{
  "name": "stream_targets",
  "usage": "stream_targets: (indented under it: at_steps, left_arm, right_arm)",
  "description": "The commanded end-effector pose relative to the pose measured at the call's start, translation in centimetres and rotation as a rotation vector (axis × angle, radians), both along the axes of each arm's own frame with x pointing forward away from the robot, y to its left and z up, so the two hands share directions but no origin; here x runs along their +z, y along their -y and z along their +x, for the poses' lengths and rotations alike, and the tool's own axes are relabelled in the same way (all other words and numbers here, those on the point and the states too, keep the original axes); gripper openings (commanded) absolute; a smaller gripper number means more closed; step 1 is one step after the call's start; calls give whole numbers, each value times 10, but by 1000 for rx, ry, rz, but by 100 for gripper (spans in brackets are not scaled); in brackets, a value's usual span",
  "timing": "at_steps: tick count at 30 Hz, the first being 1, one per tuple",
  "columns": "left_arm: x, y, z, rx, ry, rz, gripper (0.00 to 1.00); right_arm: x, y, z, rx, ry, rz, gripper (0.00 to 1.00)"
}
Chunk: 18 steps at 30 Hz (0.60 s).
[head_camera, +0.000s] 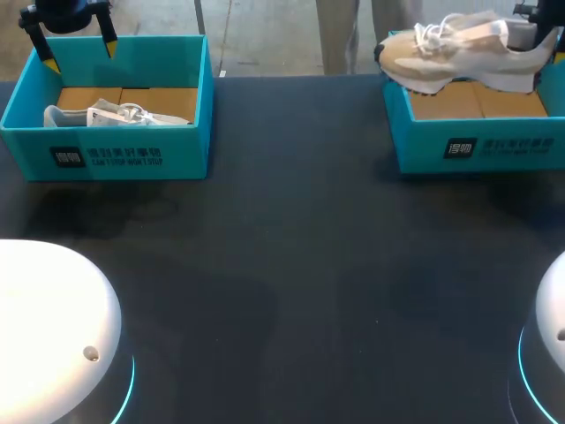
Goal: Take the shoe out of the shoebox, open the shoe tongue, remove and reinsert the insole, then place the shoe into the shoebox
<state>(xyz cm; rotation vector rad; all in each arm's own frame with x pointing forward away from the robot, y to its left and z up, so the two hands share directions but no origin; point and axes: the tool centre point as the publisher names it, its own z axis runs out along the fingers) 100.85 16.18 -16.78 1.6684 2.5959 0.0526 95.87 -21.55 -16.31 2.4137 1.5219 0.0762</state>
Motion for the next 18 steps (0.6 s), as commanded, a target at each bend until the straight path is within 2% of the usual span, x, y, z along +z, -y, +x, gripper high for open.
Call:
stream_targets:
  at_steps: [1, 10, 18]
  left_arm:
    - [0, 0, 0, 0, 0, 2, 100]
    - [0, 0, 0, 0, 0, 2, 100]
    - [0, 0, 0, 0, 0, 2, 100]
  right_arm:
    - [6, -15, -21, 4, 59, -31, 0]
    - [6, -54, -61, 15, 55, -36, 0]
    - [-5, -83, -96, 19, 34, -15, 0]
